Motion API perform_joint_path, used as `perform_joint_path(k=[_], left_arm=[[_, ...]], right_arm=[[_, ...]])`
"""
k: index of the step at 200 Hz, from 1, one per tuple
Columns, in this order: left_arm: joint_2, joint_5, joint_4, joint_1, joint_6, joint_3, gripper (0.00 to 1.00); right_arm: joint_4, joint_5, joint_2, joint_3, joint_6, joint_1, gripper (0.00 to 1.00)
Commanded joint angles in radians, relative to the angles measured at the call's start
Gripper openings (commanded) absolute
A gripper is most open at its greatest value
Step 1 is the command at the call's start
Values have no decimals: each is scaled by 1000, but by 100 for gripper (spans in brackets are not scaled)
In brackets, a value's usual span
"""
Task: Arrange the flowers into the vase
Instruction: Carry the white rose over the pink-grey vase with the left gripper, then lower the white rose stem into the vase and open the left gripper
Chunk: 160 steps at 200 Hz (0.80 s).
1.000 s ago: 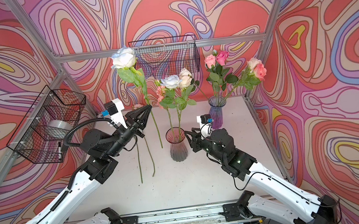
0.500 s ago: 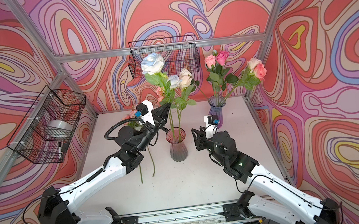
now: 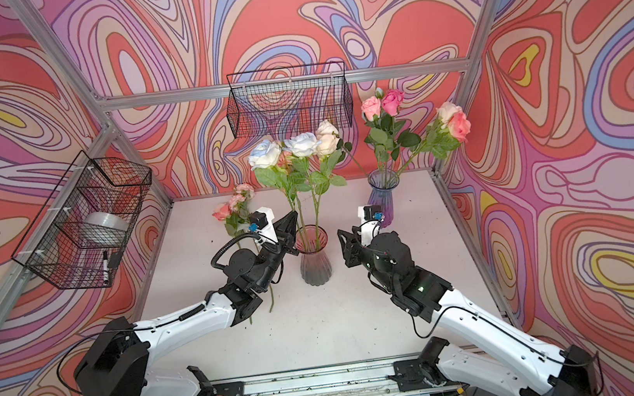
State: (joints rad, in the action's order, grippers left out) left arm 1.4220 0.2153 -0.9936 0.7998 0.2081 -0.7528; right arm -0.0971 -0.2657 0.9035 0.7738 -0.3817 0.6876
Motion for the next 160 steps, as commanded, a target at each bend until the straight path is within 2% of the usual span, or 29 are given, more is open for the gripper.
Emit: perform_joint_path(k=[1, 57, 76, 106, 136, 160], left_arm=[[5, 20, -61, 7, 38, 16, 20], [-29, 6, 83, 8, 44, 25, 28], [-72, -2, 136, 8, 55, 42, 36], [-170, -19, 313, 9, 59, 43, 56], [-266, -36, 458, 9, 44, 45, 65], [-358, 15, 539, 7, 49, 73, 69]], right_arm=[[-9, 2, -2, -6, -10, -3, 45], [-13, 5, 0, -4, -15, -3, 45], [-11, 5, -1, -6, -14, -3, 45], [-12, 3, -6, -10, -14, -3, 45], [-9, 7, 2, -4, -15, -2, 45], [-1, 14, 8, -2, -17, -3, 45]])
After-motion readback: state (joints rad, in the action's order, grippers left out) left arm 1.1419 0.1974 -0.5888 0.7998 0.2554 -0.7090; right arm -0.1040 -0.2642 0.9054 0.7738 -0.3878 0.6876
